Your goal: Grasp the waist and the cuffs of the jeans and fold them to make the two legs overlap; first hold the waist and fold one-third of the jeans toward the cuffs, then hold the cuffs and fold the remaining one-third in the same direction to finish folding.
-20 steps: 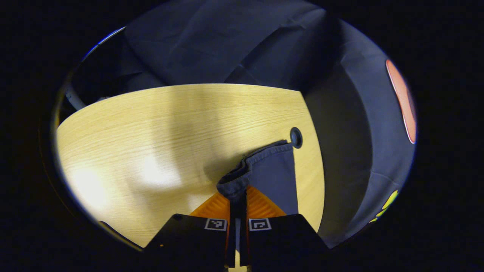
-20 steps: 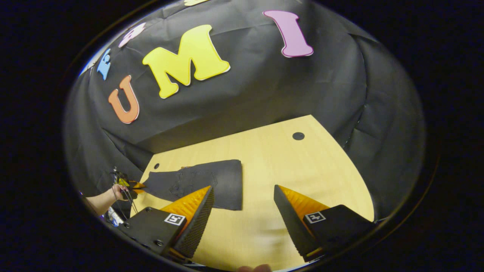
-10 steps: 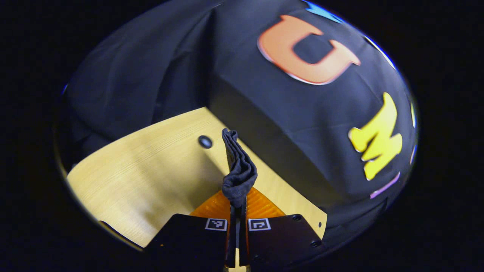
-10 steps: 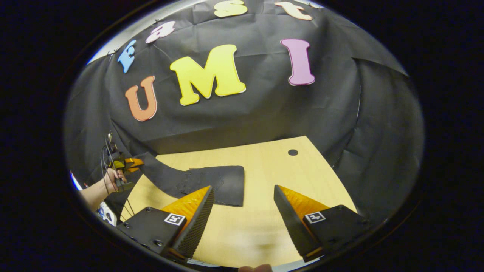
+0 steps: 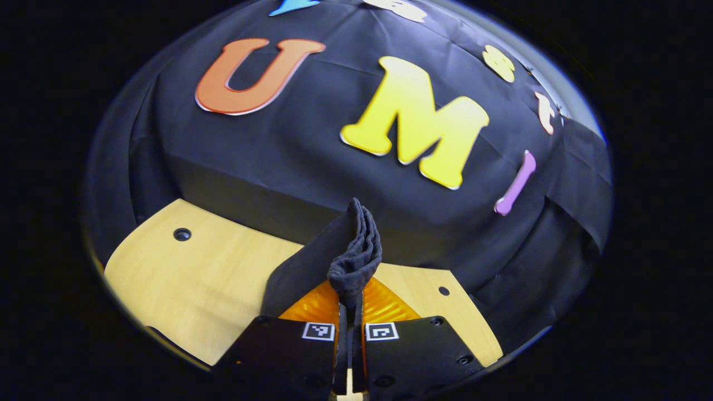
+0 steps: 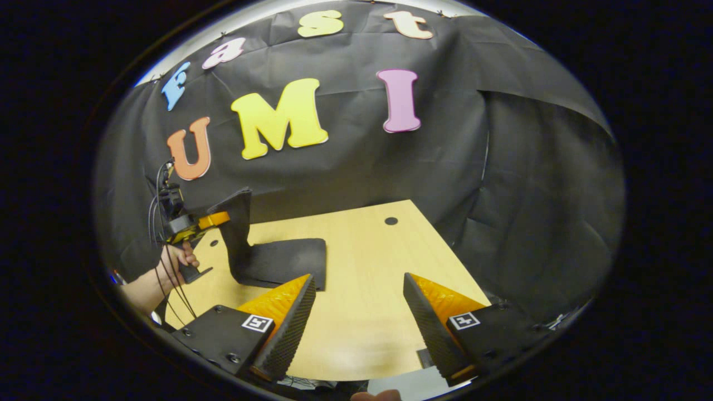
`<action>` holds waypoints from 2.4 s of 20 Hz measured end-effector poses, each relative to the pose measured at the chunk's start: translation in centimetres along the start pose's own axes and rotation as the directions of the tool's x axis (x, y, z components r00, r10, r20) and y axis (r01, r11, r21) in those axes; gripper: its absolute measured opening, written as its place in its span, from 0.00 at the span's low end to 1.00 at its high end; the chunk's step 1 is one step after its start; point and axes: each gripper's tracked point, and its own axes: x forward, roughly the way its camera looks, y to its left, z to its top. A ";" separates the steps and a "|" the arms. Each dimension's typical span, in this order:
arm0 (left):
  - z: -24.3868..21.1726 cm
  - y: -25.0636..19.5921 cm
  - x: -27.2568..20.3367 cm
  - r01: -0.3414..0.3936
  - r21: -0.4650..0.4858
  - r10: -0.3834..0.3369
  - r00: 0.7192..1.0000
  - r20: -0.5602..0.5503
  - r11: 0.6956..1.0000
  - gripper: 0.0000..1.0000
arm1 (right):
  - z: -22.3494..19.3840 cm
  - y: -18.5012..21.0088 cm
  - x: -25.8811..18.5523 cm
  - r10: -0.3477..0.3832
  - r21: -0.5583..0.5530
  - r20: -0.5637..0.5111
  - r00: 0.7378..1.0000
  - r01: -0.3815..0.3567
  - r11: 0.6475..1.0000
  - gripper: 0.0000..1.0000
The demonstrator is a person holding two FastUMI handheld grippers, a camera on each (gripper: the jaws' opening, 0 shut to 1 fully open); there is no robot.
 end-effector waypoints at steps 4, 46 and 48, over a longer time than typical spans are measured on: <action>-5.2 -2.9 2.6 -0.008 0.149 0.013 0.999 -0.031 0.989 0.06 | -1.1 -2.1 0.3 -0.053 0.037 -0.026 0.998 0.054 0.998 0.98; 14.1 -0.7 -32.4 -0.190 0.230 0.059 0.875 0.481 0.954 0.98 | 11.1 24.7 -5.8 0.220 -0.242 0.532 0.818 -0.102 0.965 1.00; 13.5 -1.0 -33.2 -0.185 0.247 0.045 0.876 0.481 0.951 0.98 | 10.8 25.0 -6.1 0.222 -0.234 0.528 0.820 -0.110 0.966 0.98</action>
